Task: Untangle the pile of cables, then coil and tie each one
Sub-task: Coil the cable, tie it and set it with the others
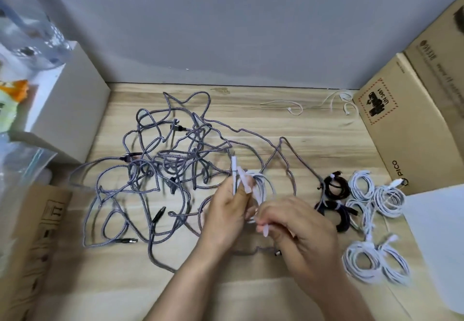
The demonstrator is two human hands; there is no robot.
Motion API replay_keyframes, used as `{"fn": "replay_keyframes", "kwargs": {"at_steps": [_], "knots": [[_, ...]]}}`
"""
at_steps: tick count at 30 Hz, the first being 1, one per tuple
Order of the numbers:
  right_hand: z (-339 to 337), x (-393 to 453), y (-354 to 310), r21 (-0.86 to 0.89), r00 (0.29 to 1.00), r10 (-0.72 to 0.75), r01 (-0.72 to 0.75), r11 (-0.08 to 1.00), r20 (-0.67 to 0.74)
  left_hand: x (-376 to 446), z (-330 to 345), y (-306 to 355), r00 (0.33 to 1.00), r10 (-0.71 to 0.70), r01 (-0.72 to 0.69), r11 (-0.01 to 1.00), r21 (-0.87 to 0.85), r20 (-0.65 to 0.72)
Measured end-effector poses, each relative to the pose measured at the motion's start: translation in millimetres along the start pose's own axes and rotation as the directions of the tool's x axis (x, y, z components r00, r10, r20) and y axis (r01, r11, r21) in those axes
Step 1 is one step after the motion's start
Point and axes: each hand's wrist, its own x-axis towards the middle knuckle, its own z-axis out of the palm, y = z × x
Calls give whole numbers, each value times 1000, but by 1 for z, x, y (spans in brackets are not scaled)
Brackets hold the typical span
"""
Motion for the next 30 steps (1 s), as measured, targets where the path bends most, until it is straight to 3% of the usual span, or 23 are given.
{"fn": "replay_keyframes", "kwargs": {"at_steps": [4, 6, 9, 12, 14, 17, 22, 24, 26, 28, 30], "knots": [[-1, -18, -24, 30, 996, -60, 58, 998, 71, -21, -6, 9, 999, 41, -41, 999, 27, -16], [-2, -23, -30, 96, 997, -24, 17, 995, 74, -27, -8, 11, 999, 43, -41, 998, 53, -29], [0, -31, -44, 305, 987, 156, -161, 938, 43, -38, -15, 11, 997, 71, -69, 987, 145, -6], [3, -31, -52, 438, 916, 400, -348, 829, -29, -51, -20, 11, 990, 116, -135, 950, 283, 81], [2, -28, -48, 305, 900, 426, -382, 872, -91, -59, -20, 13, 982, 147, -180, 920, 347, 117], [-2, -21, -44, 113, 950, 299, -288, 951, -91, -69, -17, 16, 964, 194, -252, 889, 382, 184], [-1, -21, -50, 179, 950, 281, -255, 950, -137, -74, -17, 12, 957, 126, -218, 906, 363, 262], [1, -22, -53, 379, 892, 396, -297, 876, -218, -75, -17, 11, 952, 127, -218, 919, 328, 277], [-1, -21, -54, 619, 807, 541, -302, 725, -239, -75, -18, 11, 949, 107, -168, 967, 192, 296], [-6, -20, -56, 627, 823, 532, -309, 715, -201, -76, -19, 11, 952, 69, -98, 992, 84, 297], [-8, -20, -58, 584, 864, 492, -345, 735, -110, -79, -18, 13, 965, 26, -48, 996, 79, 261]]}}
